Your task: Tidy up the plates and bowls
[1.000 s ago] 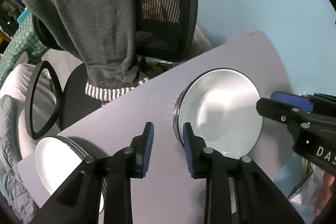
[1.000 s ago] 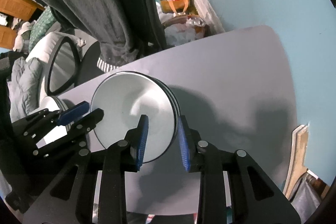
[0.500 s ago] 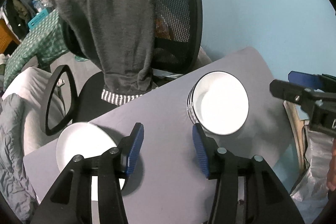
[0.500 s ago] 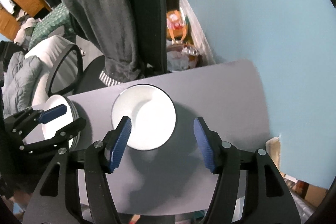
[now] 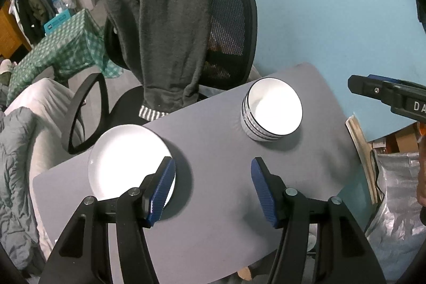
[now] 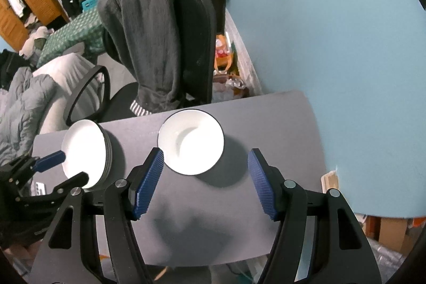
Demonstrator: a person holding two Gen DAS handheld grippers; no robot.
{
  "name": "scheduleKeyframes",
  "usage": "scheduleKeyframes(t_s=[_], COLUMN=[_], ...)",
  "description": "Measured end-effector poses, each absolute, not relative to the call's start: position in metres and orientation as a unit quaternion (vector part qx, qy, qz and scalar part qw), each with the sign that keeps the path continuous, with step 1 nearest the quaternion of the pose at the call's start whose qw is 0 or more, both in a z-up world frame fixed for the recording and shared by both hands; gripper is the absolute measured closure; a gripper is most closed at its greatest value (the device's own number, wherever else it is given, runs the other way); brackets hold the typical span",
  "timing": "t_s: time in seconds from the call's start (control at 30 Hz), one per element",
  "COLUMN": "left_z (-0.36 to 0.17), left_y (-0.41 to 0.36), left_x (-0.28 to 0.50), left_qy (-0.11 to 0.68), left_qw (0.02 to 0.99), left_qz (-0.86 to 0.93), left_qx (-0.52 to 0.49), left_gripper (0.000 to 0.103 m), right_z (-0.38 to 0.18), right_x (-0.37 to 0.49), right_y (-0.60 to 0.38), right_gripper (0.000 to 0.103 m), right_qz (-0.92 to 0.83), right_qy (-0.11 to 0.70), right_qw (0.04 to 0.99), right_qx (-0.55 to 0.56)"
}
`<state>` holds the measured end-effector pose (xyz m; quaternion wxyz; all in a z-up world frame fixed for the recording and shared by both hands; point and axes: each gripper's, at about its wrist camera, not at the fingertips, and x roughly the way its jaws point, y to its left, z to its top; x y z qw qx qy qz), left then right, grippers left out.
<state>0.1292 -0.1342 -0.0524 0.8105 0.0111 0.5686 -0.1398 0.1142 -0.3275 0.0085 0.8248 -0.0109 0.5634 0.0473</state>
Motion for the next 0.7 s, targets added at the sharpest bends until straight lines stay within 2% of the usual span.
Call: scheduleKeyframes(t_s=[0.47, 0.7], left_z=[-0.039, -0.05], left_y=[-0.116, -0.131], left_x=[0.119, 0.135], left_qy=[0.569, 0.583], left_qw=[0.81, 0.8], left_qz=[-0.143, -0.142], left_qx=[0.002, -0.001], left_gripper=[0.042, 0.042], right_z=[0.017, -0.002], right_x=[0.089, 0.101], right_y=[-0.323, -0.339], right_gripper=[0.038, 0.037], right_qz=[0.033, 0.041], right_qy=[0.56, 0.583], right_qw=[0.828, 0.811], right_qx=[-0.004, 0.008])
